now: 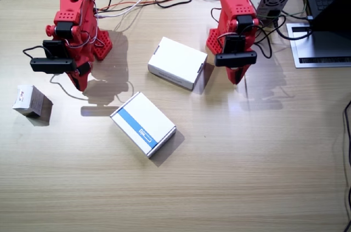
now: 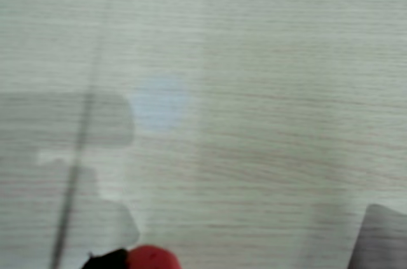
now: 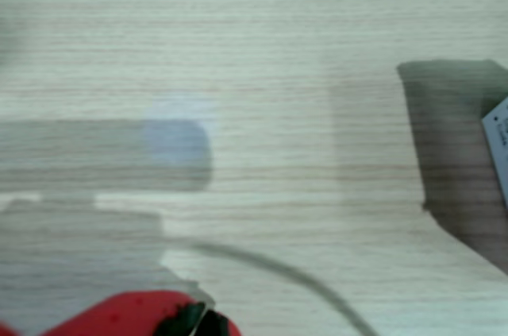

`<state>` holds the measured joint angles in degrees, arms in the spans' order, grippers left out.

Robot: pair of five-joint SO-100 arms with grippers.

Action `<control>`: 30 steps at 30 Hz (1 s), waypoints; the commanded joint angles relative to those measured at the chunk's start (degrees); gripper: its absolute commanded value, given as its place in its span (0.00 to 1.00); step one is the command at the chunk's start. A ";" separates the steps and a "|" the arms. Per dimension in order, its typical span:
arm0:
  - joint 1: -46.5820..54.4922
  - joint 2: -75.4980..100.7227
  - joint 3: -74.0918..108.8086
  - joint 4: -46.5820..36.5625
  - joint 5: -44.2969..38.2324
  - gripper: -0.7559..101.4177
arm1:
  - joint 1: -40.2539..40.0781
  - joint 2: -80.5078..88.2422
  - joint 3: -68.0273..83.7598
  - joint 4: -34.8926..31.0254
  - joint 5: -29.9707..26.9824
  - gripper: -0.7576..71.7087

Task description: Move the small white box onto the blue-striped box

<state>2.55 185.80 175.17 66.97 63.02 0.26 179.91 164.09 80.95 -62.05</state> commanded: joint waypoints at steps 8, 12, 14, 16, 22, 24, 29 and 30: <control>-1.41 1.41 -1.05 1.49 2.46 0.01 | 2.81 -0.44 -0.62 1.67 -10.20 0.01; -1.49 1.41 -1.05 1.14 1.85 0.01 | 8.44 1.41 -14.94 9.32 -13.97 0.17; -1.49 1.41 -1.05 0.53 0.79 0.01 | 12.39 1.32 -28.04 14.94 -17.58 0.32; -1.49 1.49 -1.05 0.18 0.26 0.01 | 15.73 1.05 -31.82 16.08 -21.27 0.44; -2.02 1.49 -1.05 -0.53 1.05 0.01 | 26.72 -19.60 -48.78 20.65 -40.78 0.62; -2.20 1.49 -1.05 -0.62 1.49 0.01 | 32.08 -35.60 -60.47 21.88 -47.99 0.63; -2.20 1.49 -1.05 -0.88 1.14 0.01 | 39.29 -65.48 -79.45 21.80 -57.04 0.63; -2.20 1.58 -1.05 -0.97 1.23 0.01 | 39.99 -68.99 -80.68 21.80 -59.33 0.64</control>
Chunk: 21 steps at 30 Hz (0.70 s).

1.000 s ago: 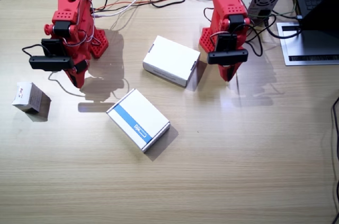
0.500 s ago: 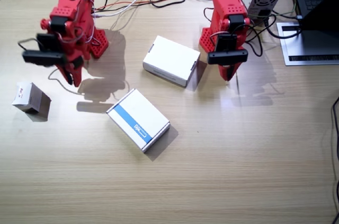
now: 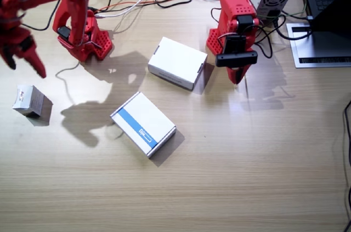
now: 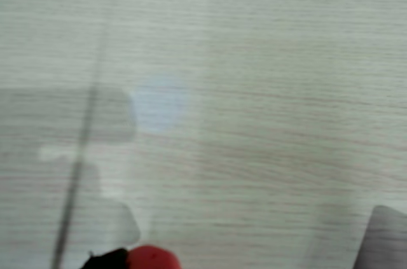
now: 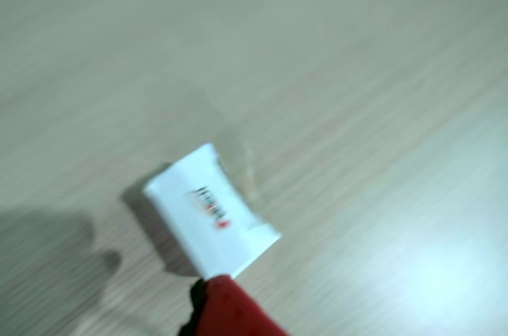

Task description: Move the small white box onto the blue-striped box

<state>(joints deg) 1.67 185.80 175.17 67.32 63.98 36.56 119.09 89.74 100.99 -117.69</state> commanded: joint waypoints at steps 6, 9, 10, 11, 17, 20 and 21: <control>-0.79 1.58 -1.05 -2.55 -0.09 0.01 | 5.71 -21.36 -5.80 -7.91 -12.92 0.65; -0.53 1.67 -1.05 -2.99 -2.55 0.01 | 5.62 -26.02 -3.96 -15.21 -14.94 0.66; -0.18 1.67 -1.05 -3.25 -3.52 0.01 | 5.27 -28.21 -4.22 -16.79 -15.12 0.66; 0.00 1.67 -1.05 -3.43 -4.13 0.01 | 5.27 -30.32 -4.22 -19.07 -15.64 0.67; 0.53 1.67 -1.05 -4.92 -7.21 0.01 | 5.80 -37.35 -2.46 -25.66 -18.11 0.67; 0.62 1.67 -1.05 -4.92 -7.65 0.01 | 3.87 -39.20 0.97 -27.95 -16.61 0.67; 0.62 1.67 -1.05 -4.92 -7.73 0.01 | 2.99 -38.67 3.08 -28.21 -16.08 0.67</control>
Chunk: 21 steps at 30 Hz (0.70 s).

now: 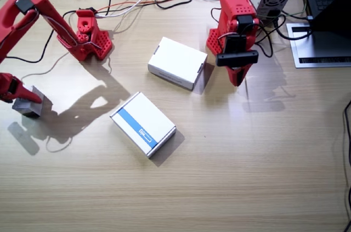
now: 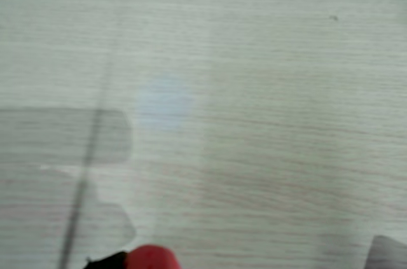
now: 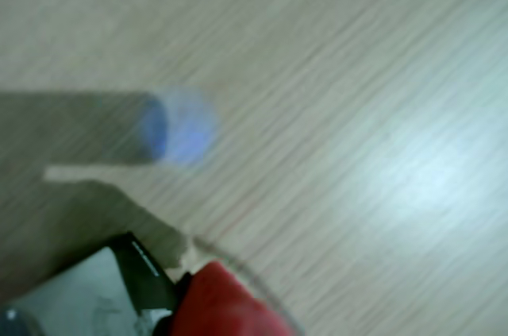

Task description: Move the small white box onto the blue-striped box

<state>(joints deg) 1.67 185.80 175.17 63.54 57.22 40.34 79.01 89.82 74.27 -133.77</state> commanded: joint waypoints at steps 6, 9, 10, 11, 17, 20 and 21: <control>0.70 1.67 -1.05 -0.88 -0.79 0.01 | -9.40 2.72 13.89 -7.47 9.40 0.63; 0.35 1.67 -1.05 -0.26 -0.44 0.01 | -13.71 4.83 16.35 -8.70 15.91 0.55; 0.18 1.67 -1.05 0.00 -0.26 0.01 | -14.33 4.31 14.85 -8.44 17.84 0.51; 0.00 1.67 -1.05 0.09 -0.09 0.01 | -14.33 4.66 14.50 -8.00 18.11 0.49; -0.79 1.67 -1.05 -0.62 1.14 0.01 | -18.46 19.69 12.13 11.43 18.28 0.19; -1.05 1.67 -1.05 -0.26 1.67 0.01 | -22.41 32.61 10.11 23.91 18.54 0.17; -1.05 1.67 -1.05 -0.26 1.85 0.01 | -25.05 37.09 9.67 27.33 19.34 0.17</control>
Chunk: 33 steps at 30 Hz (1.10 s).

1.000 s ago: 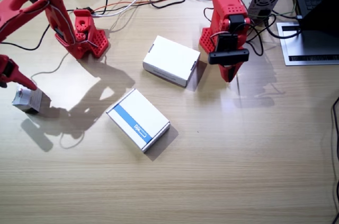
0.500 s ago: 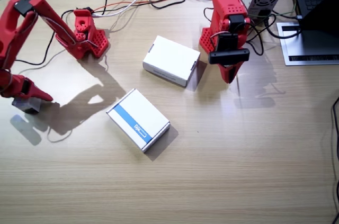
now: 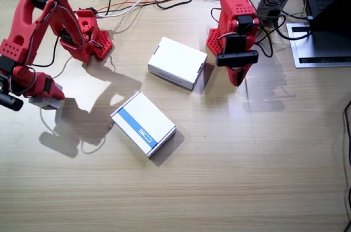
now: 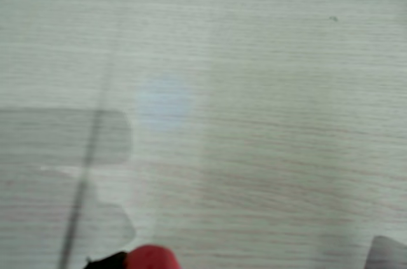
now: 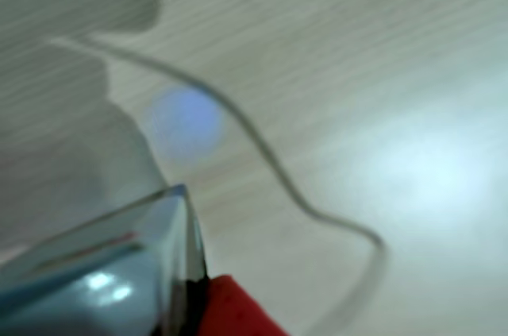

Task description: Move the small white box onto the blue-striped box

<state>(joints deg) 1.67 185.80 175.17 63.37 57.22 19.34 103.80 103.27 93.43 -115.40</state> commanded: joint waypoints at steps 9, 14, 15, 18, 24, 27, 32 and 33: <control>-1.32 1.67 -1.05 0.18 2.02 0.01 | -58.54 37.79 -5.36 13.01 34.10 0.20; -1.32 1.67 -1.05 0.26 2.29 0.01 | -83.85 22.06 -17.67 10.90 47.99 0.20; -1.32 1.67 -1.05 0.26 2.29 0.01 | -87.71 19.25 -18.72 9.49 49.48 0.20; -1.32 1.67 -1.05 0.26 2.11 0.01 | -97.29 9.05 -24.61 7.82 52.29 0.22; -1.32 1.67 -1.05 -0.18 2.20 0.01 | -107.67 -14.85 -34.45 2.90 52.65 0.24; -1.32 1.67 -1.05 0.00 2.20 0.01 | -107.31 -27.51 -43.15 3.08 51.15 0.25; -1.23 1.67 -1.05 0.44 3.96 0.01 | -104.41 -46.67 -56.87 3.34 52.73 0.34; -1.23 1.67 -1.05 0.70 5.27 0.01 | -103.54 -50.36 -60.82 4.39 53.70 0.42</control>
<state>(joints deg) 1.67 185.80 175.17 63.37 59.68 -85.69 58.80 51.50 97.65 -62.67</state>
